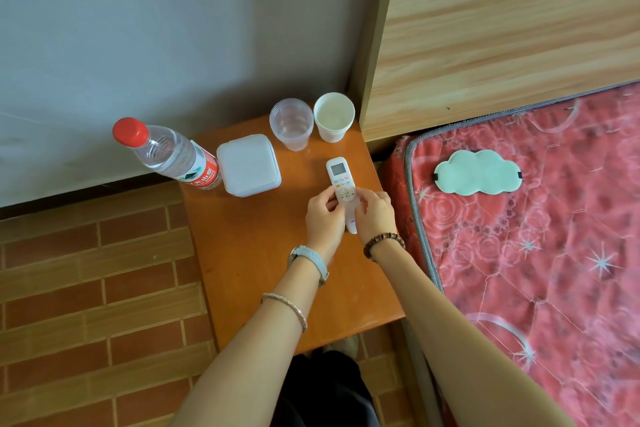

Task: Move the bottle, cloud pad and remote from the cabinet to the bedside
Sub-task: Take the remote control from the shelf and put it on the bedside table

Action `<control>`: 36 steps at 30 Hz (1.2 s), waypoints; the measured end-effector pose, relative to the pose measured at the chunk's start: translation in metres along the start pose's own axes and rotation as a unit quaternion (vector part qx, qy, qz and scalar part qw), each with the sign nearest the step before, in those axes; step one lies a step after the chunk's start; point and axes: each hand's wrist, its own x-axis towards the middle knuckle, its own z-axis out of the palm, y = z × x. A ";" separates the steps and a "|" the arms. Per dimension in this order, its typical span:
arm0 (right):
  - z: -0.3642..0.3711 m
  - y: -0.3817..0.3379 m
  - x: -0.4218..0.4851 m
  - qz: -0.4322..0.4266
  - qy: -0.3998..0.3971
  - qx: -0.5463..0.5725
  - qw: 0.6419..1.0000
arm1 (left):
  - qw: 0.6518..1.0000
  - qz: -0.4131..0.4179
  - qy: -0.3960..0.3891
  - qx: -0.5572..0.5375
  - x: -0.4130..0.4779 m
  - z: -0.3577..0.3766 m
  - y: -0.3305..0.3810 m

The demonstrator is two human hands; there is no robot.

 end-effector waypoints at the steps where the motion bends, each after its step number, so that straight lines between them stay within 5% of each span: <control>1: 0.000 0.001 0.000 -0.001 -0.002 -0.002 1.000 | 1.000 -0.001 -0.001 0.002 0.000 0.000 -0.001; 8: -0.008 -0.003 -0.009 -0.014 -0.016 -0.032 0.999 | 0.999 -0.002 -0.019 0.034 -0.013 -0.009 0.003; 16: -0.077 -0.026 -0.080 -0.062 0.033 -0.117 0.991 | 0.966 0.098 0.015 0.239 -0.080 -0.041 0.061; 25: -0.178 -0.058 -0.196 -0.123 0.080 -0.204 0.968 | 0.845 0.269 0.040 0.461 -0.197 -0.090 0.130; 36: -0.210 -0.051 -0.294 -0.069 0.115 -0.207 0.969 | 0.781 0.363 -0.047 0.507 -0.263 -0.110 0.158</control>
